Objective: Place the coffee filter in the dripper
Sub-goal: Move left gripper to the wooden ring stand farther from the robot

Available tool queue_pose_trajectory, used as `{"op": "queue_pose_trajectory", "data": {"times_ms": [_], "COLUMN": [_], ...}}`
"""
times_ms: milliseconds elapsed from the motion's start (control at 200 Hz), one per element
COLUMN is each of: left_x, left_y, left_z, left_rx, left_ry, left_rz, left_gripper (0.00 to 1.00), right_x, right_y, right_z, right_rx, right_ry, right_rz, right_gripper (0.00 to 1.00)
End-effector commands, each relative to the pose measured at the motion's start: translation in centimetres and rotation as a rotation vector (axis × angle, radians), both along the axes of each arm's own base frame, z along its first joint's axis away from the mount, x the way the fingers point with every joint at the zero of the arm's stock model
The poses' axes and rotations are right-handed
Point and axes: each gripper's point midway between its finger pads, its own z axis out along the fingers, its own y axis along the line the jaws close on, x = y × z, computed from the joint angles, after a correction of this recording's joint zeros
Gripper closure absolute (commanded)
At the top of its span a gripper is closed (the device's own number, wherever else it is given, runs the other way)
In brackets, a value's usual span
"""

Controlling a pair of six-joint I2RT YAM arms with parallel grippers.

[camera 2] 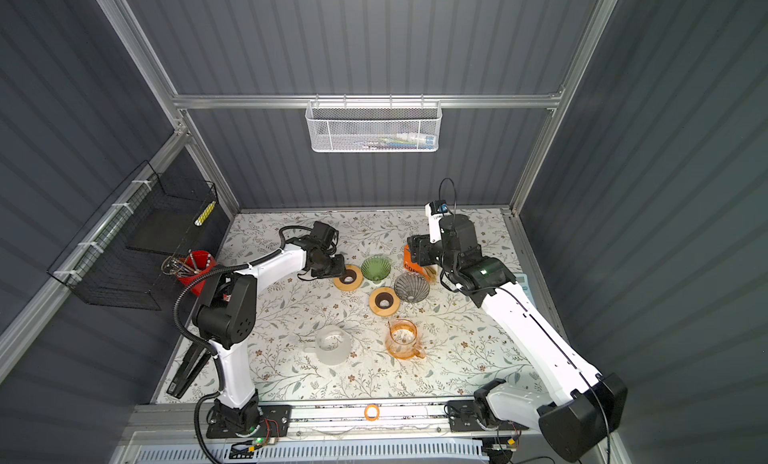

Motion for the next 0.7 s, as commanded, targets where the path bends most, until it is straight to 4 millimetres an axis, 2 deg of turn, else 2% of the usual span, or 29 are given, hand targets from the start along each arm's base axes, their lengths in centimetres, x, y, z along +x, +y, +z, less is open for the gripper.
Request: {"op": "queue_pose_trajectory", "data": {"times_ms": [0, 255, 470, 690], "left_x": [0.0, -0.2, 0.0, -0.4], "left_y": [0.4, 0.7, 0.3, 0.8], "left_z": [-0.7, -1.1, 1.1, 0.1], "left_rx": [0.058, 0.095, 0.079, 0.111], "left_ry": [0.012, 0.014, -0.034, -0.009], "left_rz": [-0.012, -0.005, -0.008, -0.006], "left_gripper": [0.53, 0.54, 0.52, 0.5], "right_x": [0.1, 0.1, 0.1, 0.0], "right_y": [0.0, -0.1, -0.1, 0.1], "right_z": [0.7, 0.6, 0.4, 0.5], "right_rx": [0.026, 0.023, 0.034, 0.046], "right_ry": [-0.026, -0.025, -0.016, -0.014], "right_rz": [0.006, 0.008, 0.006, 0.014], "right_gripper": [0.28, 0.28, 0.28, 0.28]}}
